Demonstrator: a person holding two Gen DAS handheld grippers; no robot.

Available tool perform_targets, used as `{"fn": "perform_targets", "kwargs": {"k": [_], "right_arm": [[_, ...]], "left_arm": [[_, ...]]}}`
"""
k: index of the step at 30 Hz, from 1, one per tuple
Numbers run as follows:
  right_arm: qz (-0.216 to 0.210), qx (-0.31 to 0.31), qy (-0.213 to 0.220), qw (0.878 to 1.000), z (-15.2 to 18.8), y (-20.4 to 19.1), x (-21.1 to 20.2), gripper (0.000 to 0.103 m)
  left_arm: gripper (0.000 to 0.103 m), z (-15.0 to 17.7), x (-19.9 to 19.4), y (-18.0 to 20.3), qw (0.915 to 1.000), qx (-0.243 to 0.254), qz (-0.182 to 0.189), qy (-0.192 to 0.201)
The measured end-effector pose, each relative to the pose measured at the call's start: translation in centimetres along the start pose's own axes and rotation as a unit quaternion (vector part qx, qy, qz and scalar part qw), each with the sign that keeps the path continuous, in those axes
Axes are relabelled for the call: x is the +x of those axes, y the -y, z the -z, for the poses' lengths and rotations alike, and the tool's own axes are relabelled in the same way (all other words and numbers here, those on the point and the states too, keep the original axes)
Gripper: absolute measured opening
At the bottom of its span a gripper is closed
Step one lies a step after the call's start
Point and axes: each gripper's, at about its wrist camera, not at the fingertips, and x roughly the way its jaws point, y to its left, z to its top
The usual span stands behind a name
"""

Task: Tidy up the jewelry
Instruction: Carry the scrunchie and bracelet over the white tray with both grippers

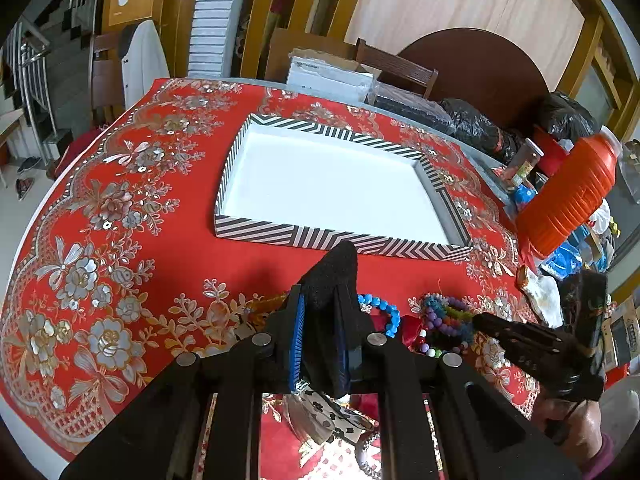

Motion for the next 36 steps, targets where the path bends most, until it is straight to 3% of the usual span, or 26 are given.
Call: {"fn": "perform_targets", "kwargs": {"k": [6, 13, 27, 36], "right_arm": [[-0.055, 0.019, 0.045, 0.997, -1.3, -0.2, -3.1, 0.011], [-0.073, 0.009, 0.079, 0.994, -3.1, -1.3, -5.9, 0.011], [-0.049, -0.026, 0.109, 0.993, -8.2, -2.7, -7.6, 0.011], [-0.032, -0.029, 0.102, 0.994, -11.9, -3.4, -5.2, 0.011]], "left_arm": [[0.004, -0.4, -0.3, 0.0, 1.0000, 0.002, 0.000, 0.004], [0.004, -1.6, -0.5, 0.2, 0.9998, 0.015, -0.006, 0.011], [0.004, -5.9, 0.6, 0.2, 0.9983, 0.032, -0.032, 0.037], [0.004, -9.7, 3.4, -1.1, 0.9986, 0.026, -0.036, 0.030]]}}
